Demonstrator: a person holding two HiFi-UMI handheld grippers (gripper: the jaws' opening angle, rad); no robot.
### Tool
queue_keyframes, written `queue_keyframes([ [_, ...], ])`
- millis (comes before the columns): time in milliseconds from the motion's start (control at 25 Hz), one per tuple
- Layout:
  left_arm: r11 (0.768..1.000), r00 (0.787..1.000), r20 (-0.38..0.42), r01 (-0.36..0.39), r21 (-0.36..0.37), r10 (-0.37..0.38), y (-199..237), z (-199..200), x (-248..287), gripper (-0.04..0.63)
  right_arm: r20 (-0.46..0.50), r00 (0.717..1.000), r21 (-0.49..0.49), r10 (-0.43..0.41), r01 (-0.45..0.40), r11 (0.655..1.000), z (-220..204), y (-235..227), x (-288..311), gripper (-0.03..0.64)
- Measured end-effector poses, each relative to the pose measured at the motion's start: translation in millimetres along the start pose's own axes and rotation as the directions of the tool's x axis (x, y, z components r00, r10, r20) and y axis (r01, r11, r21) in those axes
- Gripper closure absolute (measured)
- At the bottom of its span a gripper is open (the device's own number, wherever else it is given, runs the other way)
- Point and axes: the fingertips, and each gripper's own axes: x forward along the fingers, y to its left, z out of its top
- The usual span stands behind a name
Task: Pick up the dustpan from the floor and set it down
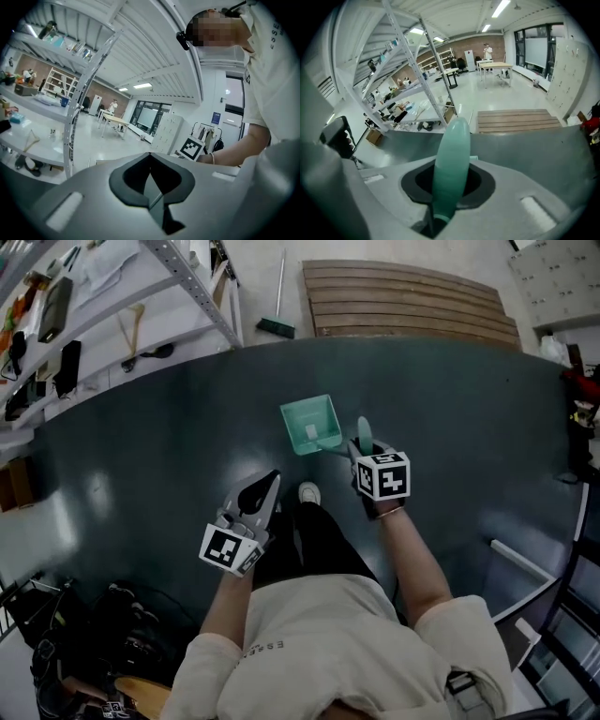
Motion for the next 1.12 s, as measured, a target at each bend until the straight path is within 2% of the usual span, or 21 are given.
queue_keyframes([
  [160, 0.998, 0.997, 0.073, -0.032, 0.050, 0.028, -15.8, 34.8, -21.2, 0.578, 0.057, 0.998, -0.048, -0.003, 0.006, 0.999, 2.0, 20.9, -61.5, 0.568],
  [400, 0.989, 0.982, 0.172, -0.096, 0.112, 0.076, -31.9, 68.1, -61.9, 0.578, 0.114, 0.993, -0.209, -0.013, 0.037, 0.977, -5.5, 56.7, -133.1, 0.568],
  [480, 0.986, 0.978, 0.190, -0.109, 0.127, 0.083, -33.2, 74.0, -73.3, 0.578, 0.129, 0.992, -0.237, -0.006, 0.037, 0.971, -12.7, 64.8, -151.5, 0.568],
  [760, 0.987, 0.978, 0.192, -0.105, 0.120, 0.081, -45.7, 60.9, -81.6, 0.578, 0.161, 0.987, -0.179, -0.017, 0.046, 0.983, -35.9, 49.9, -175.1, 0.568],
  [1120, 0.984, 0.977, 0.191, -0.119, 0.136, 0.091, -48.5, 59.1, -79.4, 0.578, 0.128, 0.992, -0.162, -0.008, 0.029, 0.986, -46.6, 40.9, -161.0, 0.568],
])
